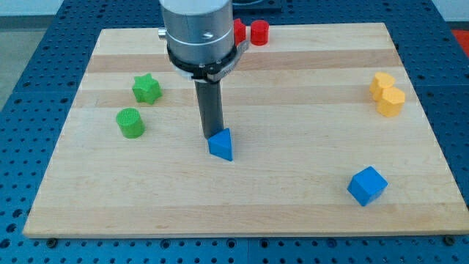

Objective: Move the blue triangle into the blue cube

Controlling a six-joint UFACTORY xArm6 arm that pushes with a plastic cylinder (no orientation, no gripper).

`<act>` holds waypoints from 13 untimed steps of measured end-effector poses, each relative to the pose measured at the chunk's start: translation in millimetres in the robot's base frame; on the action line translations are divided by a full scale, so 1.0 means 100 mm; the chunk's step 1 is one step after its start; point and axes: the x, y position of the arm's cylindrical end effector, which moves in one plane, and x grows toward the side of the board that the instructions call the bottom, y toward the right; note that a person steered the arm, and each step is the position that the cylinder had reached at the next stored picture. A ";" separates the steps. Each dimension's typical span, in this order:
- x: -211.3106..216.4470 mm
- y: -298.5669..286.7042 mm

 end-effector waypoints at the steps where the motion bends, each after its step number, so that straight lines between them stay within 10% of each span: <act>1: 0.22 0.08; 7: 0.54 1.01; 10: 0.53 0.24; 13: 0.81 1.26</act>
